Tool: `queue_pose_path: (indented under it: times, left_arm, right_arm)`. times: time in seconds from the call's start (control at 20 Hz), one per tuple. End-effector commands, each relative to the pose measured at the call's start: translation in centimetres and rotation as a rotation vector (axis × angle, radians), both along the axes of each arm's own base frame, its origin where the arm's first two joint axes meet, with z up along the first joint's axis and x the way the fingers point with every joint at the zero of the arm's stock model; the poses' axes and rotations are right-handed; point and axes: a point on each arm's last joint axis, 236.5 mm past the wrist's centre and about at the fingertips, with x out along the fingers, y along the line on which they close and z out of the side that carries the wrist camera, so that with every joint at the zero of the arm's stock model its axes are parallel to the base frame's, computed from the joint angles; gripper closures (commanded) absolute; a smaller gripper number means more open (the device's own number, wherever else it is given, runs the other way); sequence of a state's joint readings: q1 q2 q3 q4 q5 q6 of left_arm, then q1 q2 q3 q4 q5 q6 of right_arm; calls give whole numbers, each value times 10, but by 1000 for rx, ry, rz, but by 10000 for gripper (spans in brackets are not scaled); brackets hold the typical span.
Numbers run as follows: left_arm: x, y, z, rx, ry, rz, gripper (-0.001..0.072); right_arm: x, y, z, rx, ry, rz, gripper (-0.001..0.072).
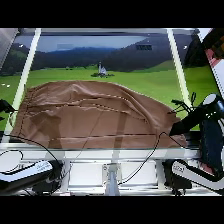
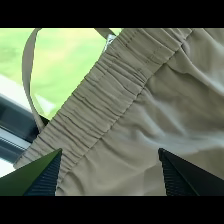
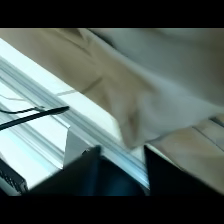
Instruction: Fold the clothes and pants, and hang the long-sleeved shirts on hangers.
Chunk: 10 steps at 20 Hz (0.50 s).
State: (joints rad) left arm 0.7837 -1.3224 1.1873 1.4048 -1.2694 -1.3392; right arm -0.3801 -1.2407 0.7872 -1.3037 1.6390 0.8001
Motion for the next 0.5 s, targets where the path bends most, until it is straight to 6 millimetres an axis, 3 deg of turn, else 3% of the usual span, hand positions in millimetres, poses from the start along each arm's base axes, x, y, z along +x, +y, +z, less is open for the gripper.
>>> queue_pose_path:
  times: [0.0, 0.1, 0.2, 0.35, 0.45]
  left_arm:
    - [2, 2, 1, 7, -8, 2, 15]
    - [2, 2, 1, 8, -8, 2, 15]
    - [2, 2, 1, 8, -8, 2, 15]
    - [2, 3, 1, 11, -10, 3, 15]
    - [4, 4, 1, 17, -17, 4, 15]
  right_arm:
    - [8, -8, -21, -79, -46, -70, 296]
    - [39, -20, -19, -132, -148, -106, 310]
    - [77, -41, -10, -198, -275, -171, 390]
    - [130, -103, 14, -308, -455, -436, 395]
    - [139, -133, 20, -260, -482, -646, 405]
